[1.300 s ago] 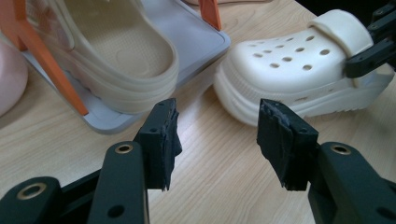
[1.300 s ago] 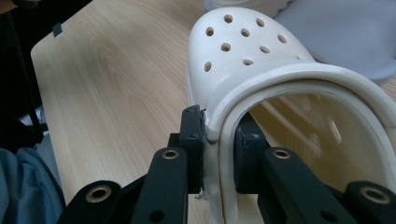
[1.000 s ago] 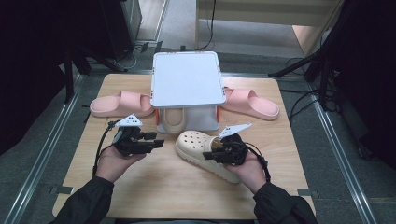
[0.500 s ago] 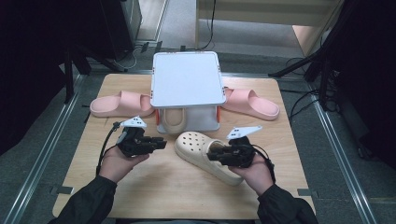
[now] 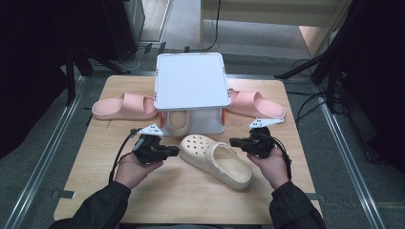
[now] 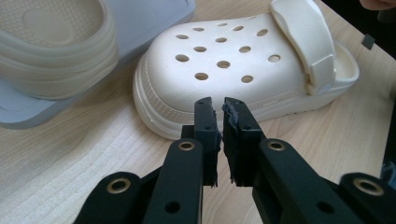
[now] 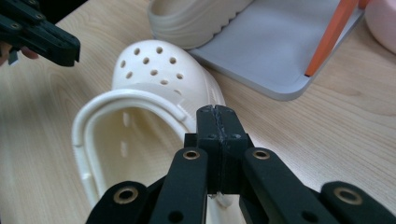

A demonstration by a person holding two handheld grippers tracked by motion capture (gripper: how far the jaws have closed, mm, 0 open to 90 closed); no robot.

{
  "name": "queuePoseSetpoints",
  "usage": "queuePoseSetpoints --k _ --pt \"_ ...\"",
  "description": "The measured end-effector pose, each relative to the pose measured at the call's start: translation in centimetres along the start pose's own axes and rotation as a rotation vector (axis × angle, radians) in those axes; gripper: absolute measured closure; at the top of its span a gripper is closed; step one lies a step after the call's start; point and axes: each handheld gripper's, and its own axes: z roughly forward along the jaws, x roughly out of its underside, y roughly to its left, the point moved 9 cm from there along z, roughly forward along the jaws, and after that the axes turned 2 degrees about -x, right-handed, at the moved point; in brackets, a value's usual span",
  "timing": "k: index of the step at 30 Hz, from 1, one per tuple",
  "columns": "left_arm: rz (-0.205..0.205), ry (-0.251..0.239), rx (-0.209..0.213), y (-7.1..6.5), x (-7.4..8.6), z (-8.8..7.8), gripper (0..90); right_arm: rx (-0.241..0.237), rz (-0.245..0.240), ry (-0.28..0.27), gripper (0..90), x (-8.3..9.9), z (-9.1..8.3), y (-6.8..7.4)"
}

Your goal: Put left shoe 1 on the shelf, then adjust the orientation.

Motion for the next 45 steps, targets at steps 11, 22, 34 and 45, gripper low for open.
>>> queuePoseSetpoints --k 11,22,34,45 --pt "-0.007 -0.011 -0.013 -0.3 0.3 1.2 82.7 0.001 -0.006 0.042 89.4 0.5 0.9 -0.8" --pt "0.011 0.018 -0.008 -0.8 0.4 2.9 82.1 0.018 -0.026 0.053 90.0 0.9 0.7 -0.4" --pt "0.040 0.041 0.013 -1.0 -0.1 4.0 82.5 0.023 -0.020 0.048 90.0 1.5 0.3 0.3" --pt "0.037 0.033 0.017 -0.6 -0.7 4.5 82.6 0.029 -0.015 0.055 90.0 2.5 -0.2 1.4"
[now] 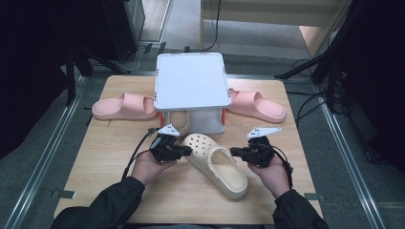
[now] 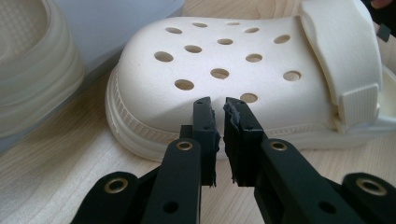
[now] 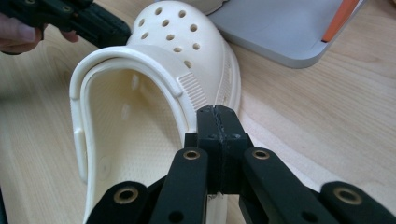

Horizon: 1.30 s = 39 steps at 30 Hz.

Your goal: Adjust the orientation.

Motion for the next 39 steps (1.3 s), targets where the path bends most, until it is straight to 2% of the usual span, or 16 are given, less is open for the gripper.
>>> queuePoseSetpoints --k 5,8,11,15,18,23,26,29,31,33,35,37,39 --pt "0.000 -0.002 -0.001 0.3 -0.4 0.3 82.7 -0.005 0.018 0.004 90.0 0.6 -0.2 0.9" --pt "-0.010 0.003 0.013 0.5 -0.7 0.5 83.6 0.013 0.025 0.002 90.0 0.9 -0.3 1.4" --pt "-0.027 -0.003 0.018 0.8 -1.1 0.7 84.3 0.014 0.075 -0.008 90.0 1.3 -0.3 1.9" --pt "-0.016 -0.004 0.005 0.9 -1.5 1.0 84.6 0.024 0.092 -0.019 90.0 1.7 -0.3 2.7" --pt "-0.001 -0.002 0.006 0.8 -1.8 1.2 85.2 0.021 0.114 -0.028 90.0 1.9 -0.3 3.1" --pt "-0.002 -0.004 0.017 0.8 -2.2 1.7 85.8 0.028 0.155 -0.045 90.0 2.4 -0.4 3.8" --pt "0.000 -0.003 0.021 0.7 -2.4 1.8 87.4 0.052 0.148 -0.038 90.0 2.7 -0.4 4.0" --pt "0.002 0.011 0.024 0.8 -2.5 1.5 86.4 0.075 0.130 -0.041 83.4 2.6 -0.6 3.6" --pt "-0.001 0.007 0.029 0.9 -2.7 1.1 86.5 0.073 0.146 -0.062 82.7 2.3 -1.0 3.5" --pt "-0.011 0.005 0.042 0.8 -2.9 0.6 86.6 0.067 0.151 -0.089 78.3 2.0 -1.5 3.5" --pt "-0.031 0.020 0.087 0.5 -3.0 0.0 86.5 0.061 0.153 -0.117 72.6 1.7 -2.1 3.6" --pt "-0.032 0.037 0.113 0.0 -3.1 -0.6 86.4 0.046 0.153 -0.134 66.3 1.5 -2.4 3.9" --pt "-0.034 0.028 0.135 -0.5 -3.4 -1.3 86.7 0.037 0.151 -0.127 61.7 1.6 -2.3 4.3"
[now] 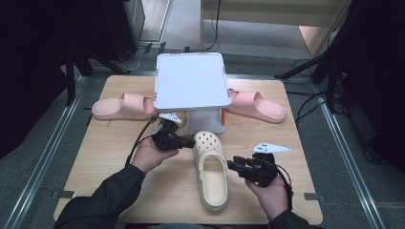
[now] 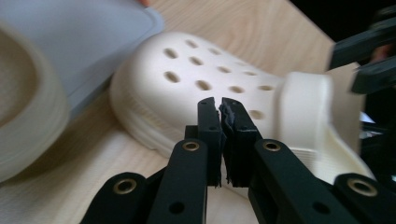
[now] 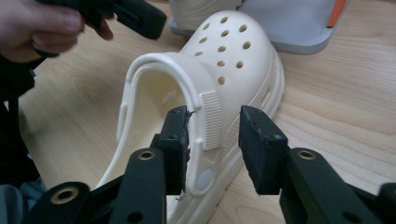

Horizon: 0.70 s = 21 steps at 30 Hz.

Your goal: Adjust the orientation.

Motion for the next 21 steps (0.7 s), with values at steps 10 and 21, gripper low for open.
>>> queuePoseSetpoints --k 10,21 --pt "0.044 -0.030 -0.031 -0.6 -1.8 -3.6 88.1 0.014 0.000 0.040 49.3 0.8 1.4 0.9" --pt "0.069 -0.064 -0.064 -0.1 -3.8 -7.8 88.9 0.017 0.002 0.079 49.4 1.4 2.4 0.5"
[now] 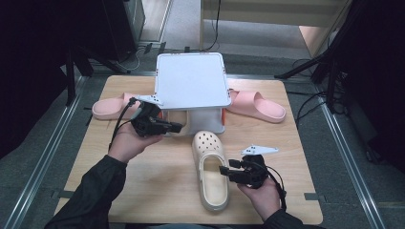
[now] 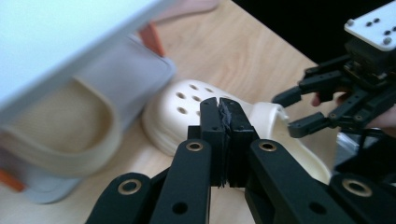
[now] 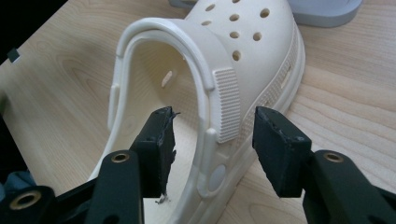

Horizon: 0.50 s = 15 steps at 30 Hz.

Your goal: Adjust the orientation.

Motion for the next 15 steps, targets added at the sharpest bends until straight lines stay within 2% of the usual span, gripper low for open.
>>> queuePoseSetpoints --k 1,7,8,15 --pt "-0.004 -0.007 0.008 0.2 -0.3 -0.3 88.9 -0.004 0.000 0.006 49.6 0.1 0.1 -0.1" --pt "-0.016 -0.032 -0.034 2.2 -2.4 -2.0 88.9 0.004 0.003 0.016 49.9 0.2 0.5 -0.1" --pt "-0.023 -0.031 -0.030 2.5 -2.7 -2.2 88.9 0.005 0.005 0.023 49.9 0.3 0.6 -0.1" --pt "-0.072 -0.042 -0.084 5.1 -4.0 -3.4 89.6 -0.002 0.010 0.042 49.0 0.4 1.4 0.1"
